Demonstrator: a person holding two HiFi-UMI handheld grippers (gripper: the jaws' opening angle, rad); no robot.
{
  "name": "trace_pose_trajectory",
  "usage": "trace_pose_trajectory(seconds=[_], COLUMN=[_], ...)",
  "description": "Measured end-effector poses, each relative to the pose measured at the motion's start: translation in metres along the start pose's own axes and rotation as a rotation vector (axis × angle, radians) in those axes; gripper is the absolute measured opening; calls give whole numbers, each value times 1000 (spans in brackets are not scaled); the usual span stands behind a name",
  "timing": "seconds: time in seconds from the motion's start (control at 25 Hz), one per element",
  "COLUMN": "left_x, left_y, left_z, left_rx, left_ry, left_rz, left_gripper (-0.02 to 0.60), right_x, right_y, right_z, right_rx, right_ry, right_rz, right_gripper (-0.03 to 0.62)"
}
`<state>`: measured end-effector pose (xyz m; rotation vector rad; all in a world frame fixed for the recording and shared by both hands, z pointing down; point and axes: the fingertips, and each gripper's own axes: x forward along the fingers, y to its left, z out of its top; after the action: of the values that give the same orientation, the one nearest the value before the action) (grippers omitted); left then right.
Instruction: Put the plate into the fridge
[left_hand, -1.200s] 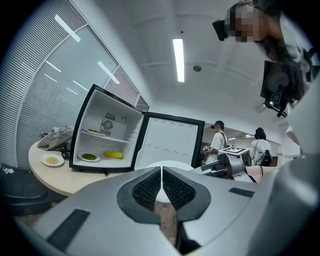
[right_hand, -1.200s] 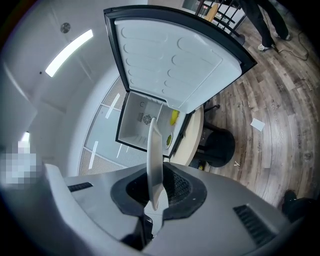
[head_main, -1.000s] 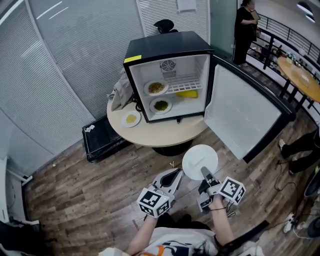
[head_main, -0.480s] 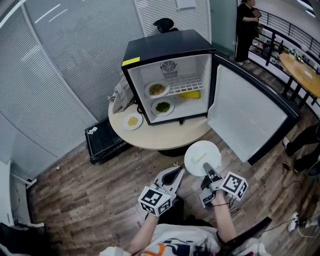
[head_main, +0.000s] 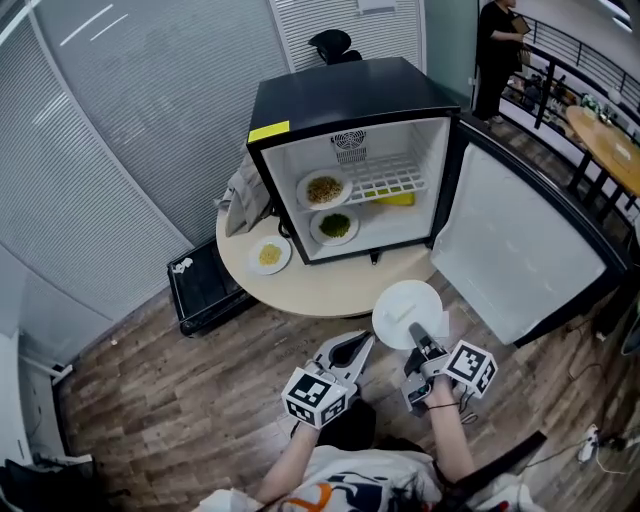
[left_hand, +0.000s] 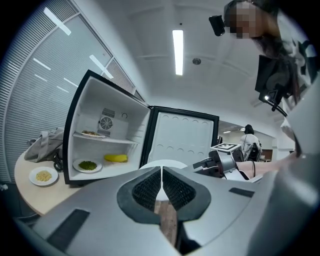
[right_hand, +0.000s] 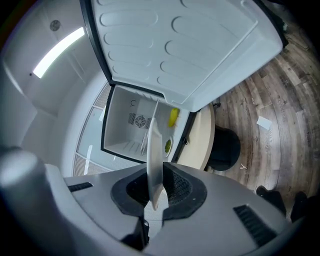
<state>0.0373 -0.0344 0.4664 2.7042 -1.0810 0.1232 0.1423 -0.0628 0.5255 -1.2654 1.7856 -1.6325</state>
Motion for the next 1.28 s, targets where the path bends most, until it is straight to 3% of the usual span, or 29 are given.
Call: trace_pose_trajectory(seconds=[0.72,1.28], left_x=[20,38], left_y=[128,157], left_z=[25,28], left_rx=[-15,-37], left_ry=[-15,-17], left_rz=[-79,-170], left_gripper=[11,11], right_x=[123,141], right_y=[26,31], right_z=[-12,-4], right_rx=[14,30], right_ry=[-11,-91], right_rz=[-59,-84], right_gripper=[31,32])
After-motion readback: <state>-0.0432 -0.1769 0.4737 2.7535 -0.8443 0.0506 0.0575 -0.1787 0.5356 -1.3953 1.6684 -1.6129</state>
